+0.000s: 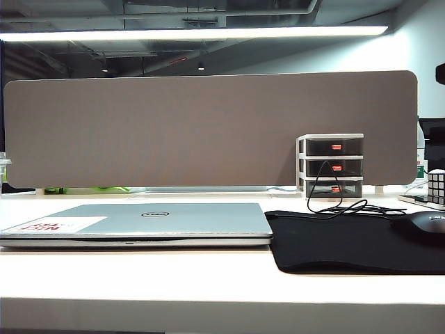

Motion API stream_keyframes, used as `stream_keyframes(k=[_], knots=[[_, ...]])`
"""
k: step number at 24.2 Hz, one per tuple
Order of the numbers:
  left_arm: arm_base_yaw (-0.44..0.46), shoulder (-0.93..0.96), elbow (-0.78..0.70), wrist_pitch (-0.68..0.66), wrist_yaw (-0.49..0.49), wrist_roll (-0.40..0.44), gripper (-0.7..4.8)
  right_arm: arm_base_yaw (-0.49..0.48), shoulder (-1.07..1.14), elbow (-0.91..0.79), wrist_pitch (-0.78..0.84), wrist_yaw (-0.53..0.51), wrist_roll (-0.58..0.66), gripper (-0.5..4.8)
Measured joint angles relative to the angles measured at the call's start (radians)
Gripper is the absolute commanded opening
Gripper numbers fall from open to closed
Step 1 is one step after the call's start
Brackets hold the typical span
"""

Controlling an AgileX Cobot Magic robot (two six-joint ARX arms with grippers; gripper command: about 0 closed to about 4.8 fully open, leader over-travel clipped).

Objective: Pick up the coffee cup and place it on the left side of the laptop.

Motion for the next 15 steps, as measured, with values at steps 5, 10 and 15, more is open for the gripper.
stream_keyframes(k=[5, 10, 15], knots=[[0.0, -0.103, -0.077, 0.003, -0.012, -0.035, 4.09, 0.0, 0.0, 0.0, 0.0, 0.0, 0.0, -0.01], [-0.001, -0.315, -0.08, 0.003, 0.039, -0.198, 1.47, 0.0, 0.0, 0.0, 0.0, 0.009, 0.0, -0.01], [-0.001, -0.484, -0.078, -0.002, 0.174, -0.235, -0.06, 0.0, 0.0, 0.0, 0.004, 0.029, 0.0, -0.01]])
